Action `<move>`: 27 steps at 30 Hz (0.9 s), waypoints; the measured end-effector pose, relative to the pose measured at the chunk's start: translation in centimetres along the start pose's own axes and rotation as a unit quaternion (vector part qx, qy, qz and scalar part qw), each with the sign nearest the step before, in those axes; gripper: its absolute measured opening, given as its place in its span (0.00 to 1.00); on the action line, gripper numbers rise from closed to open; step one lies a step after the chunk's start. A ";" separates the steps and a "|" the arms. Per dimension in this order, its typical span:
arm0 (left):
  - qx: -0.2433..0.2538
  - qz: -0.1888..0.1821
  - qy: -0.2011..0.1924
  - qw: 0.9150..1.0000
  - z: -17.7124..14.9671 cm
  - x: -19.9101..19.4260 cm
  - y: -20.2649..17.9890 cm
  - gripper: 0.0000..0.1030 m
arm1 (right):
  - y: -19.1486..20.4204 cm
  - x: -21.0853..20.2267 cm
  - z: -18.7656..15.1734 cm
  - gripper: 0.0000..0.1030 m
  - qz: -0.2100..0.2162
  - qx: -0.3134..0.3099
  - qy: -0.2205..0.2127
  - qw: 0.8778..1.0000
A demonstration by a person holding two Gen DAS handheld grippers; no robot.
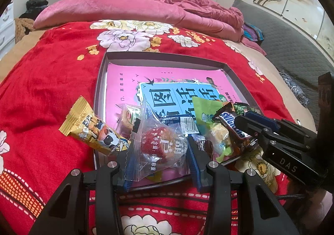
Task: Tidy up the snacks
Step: 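Lower and release the Snickers with the right tool while the left tool releases the pastry bag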
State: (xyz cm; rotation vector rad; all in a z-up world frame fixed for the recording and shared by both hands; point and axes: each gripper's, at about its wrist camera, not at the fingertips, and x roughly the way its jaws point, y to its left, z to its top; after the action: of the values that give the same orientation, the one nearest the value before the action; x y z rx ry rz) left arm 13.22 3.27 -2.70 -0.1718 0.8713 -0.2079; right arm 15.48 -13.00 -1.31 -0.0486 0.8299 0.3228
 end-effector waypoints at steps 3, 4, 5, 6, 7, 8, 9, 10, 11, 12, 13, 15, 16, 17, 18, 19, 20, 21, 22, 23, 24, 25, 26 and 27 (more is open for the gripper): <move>0.000 0.000 0.000 1.000 0.0 0.0 0.0 0.43 | -0.2 -0.1 0.0 0.29 0.002 0.005 -0.001 1.000; 0.000 0.000 0.000 1.000 0.0 0.0 0.0 0.43 | -0.2 -0.2 0.0 0.29 0.001 0.005 -0.001 1.000; 0.000 0.000 0.000 1.000 0.0 0.0 0.0 0.43 | -0.2 -0.2 0.0 0.29 0.001 0.004 -0.001 1.000; 0.000 0.000 0.000 1.000 0.0 0.0 0.0 0.43 | -0.2 -0.2 0.0 0.29 0.001 0.003 -0.001 1.000; 0.000 0.000 0.000 1.000 0.0 0.0 0.0 0.43 | -0.3 -0.3 0.0 0.29 0.001 0.003 -0.002 1.000; -0.001 0.000 0.000 1.000 0.0 0.0 0.0 0.43 | -0.2 -0.4 0.0 0.29 0.001 0.003 -0.002 1.000; -0.001 0.000 -0.001 1.000 0.0 0.0 0.0 0.43 | -0.2 -0.5 -0.1 0.29 0.001 0.003 -0.002 1.000; -0.001 0.000 -0.001 1.000 0.0 0.0 0.0 0.43 | -0.2 -0.6 -0.1 0.29 0.000 0.002 -0.003 1.000; -0.001 0.000 -0.001 1.000 0.0 0.0 0.0 0.43 | -0.2 -0.6 -0.1 0.29 -0.001 0.002 -0.003 1.000; 0.000 0.000 -0.001 1.000 0.0 -0.1 0.0 0.43 | -0.2 -0.6 -0.1 0.30 -0.001 0.002 -0.003 1.000; 0.000 0.000 -0.001 1.000 0.0 -0.1 -0.1 0.44 | -0.2 -0.7 -0.1 0.30 0.000 0.002 -0.003 1.000; 0.000 0.000 -0.002 1.000 0.0 -0.1 0.0 0.44 | -0.2 -0.7 -0.1 0.31 -0.001 0.001 -0.003 1.000; -0.001 0.000 -0.002 1.000 0.0 -0.2 0.0 0.44 | -0.2 -0.7 -0.2 0.31 -0.002 0.000 -0.004 1.000; -0.001 0.001 -0.003 1.000 0.1 -0.2 0.0 0.44 | -0.1 -0.8 -0.2 0.32 -0.003 -0.001 -0.004 1.000; 0.000 0.001 -0.004 1.000 0.1 -0.3 -0.1 0.44 | 0.0 -0.9 -0.2 0.33 -0.003 -0.002 -0.005 1.000; 0.000 0.001 -0.004 1.000 0.1 -0.3 -0.1 0.44 | 0.0 -0.9 -0.2 0.33 -0.003 -0.004 -0.004 1.000; 0.000 0.002 -0.005 1.000 0.2 -0.4 -0.1 0.44 | 0.1 -0.9 -0.2 0.34 -0.003 -0.004 -0.005 1.000; -0.001 0.002 -0.006 1.000 0.2 -0.5 -0.1 0.44 | 0.1 -1.0 -0.2 0.35 -0.003 -0.004 -0.005 1.000; -0.001 0.002 -0.006 1.000 0.3 -0.5 -0.1 0.44 | 0.1 -1.0 -0.2 0.35 -0.003 -0.004 -0.005 1.000; -0.002 0.002 -0.006 1.000 0.3 -0.5 -0.1 0.44 | 0.1 -1.0 -0.2 0.35 -0.003 -0.005 -0.004 1.000; -0.002 0.003 -0.006 1.000 0.3 -0.5 -0.1 0.44 | 0.1 -1.1 -0.2 0.35 -0.004 -0.005 -0.004 1.000; -0.002 0.004 -0.007 1.000 0.3 -0.5 -0.1 0.45 | 0.2 -1.1 -0.2 0.36 -0.004 -0.005 -0.005 1.000; -0.002 0.005 -0.007 1.000 0.3 -0.6 -0.1 0.45 | 0.1 -1.0 -0.2 0.36 -0.004 -0.004 -0.004 1.000; -0.002 0.004 -0.008 1.000 0.3 -0.6 -0.1 0.46 | 0.1 -1.0 -0.2 0.37 -0.004 -0.004 -0.004 1.000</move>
State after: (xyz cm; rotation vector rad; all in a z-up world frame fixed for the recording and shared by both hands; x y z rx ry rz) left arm 13.03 3.33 -2.03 -0.1728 0.8571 -0.1978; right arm 14.66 -13.19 -0.70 -0.0584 0.8207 0.3196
